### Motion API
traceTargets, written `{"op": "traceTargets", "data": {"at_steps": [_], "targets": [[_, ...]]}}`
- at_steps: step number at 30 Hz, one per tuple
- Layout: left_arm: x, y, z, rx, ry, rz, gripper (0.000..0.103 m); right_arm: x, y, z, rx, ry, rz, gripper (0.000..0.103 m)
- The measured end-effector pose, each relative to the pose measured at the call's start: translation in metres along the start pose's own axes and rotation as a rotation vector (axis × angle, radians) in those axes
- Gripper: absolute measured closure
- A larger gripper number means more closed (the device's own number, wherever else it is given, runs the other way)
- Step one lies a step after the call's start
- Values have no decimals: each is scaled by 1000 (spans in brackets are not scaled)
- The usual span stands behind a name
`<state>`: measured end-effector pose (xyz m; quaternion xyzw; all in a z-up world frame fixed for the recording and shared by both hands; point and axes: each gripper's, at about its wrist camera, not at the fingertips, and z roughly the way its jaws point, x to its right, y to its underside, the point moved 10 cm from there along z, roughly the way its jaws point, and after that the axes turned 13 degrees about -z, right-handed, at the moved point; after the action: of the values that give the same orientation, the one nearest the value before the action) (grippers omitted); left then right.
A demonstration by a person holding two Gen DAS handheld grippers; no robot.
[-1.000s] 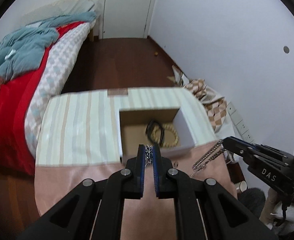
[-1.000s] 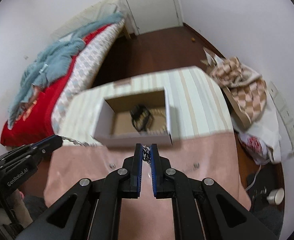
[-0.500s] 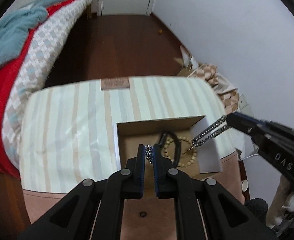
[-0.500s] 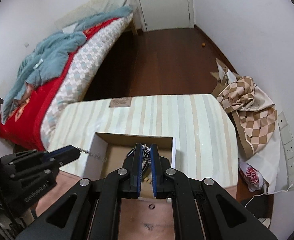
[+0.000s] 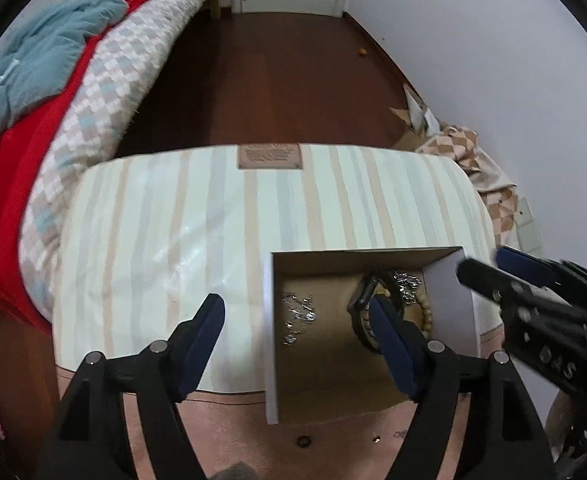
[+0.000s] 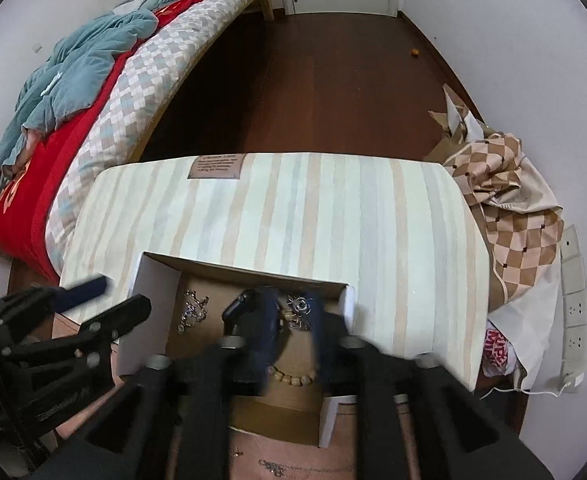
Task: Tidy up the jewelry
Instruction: 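Carry both chains over the white box and release them inside, then withdraw both tools from the box back over the table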
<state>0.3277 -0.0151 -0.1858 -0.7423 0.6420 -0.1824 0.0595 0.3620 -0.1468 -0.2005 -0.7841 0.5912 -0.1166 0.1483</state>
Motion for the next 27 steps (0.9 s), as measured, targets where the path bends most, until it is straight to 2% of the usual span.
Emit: {"op": "traceTargets", "data": {"at_steps": [2,4,5,8,9,12,14,27], "targets": [[-3,-2,-3,20,-28,9,30,5,9,-5,1,28,6,43],[-8,-2,-6,50,-62,17,18,7,20,-7,-10,57,6,43],[-11,1,-6,58,-75,18,6,8,28,-8,-18,81,4,40],[-20,9,-1,68,-116,18,2,10,49,-4,-45,114,11,11],[-22,13,0,67,-125,18,0,10,54,-2,-50,115,16,8],[-30,24,6,78,-160,21,0,7,70,3,-65,122,34,7],[-34,28,7,83,-174,18,0,4,76,4,-61,127,38,2],[-47,47,-32,182,-182,5,0,-5,84,-29,15,162,60,1]]}}
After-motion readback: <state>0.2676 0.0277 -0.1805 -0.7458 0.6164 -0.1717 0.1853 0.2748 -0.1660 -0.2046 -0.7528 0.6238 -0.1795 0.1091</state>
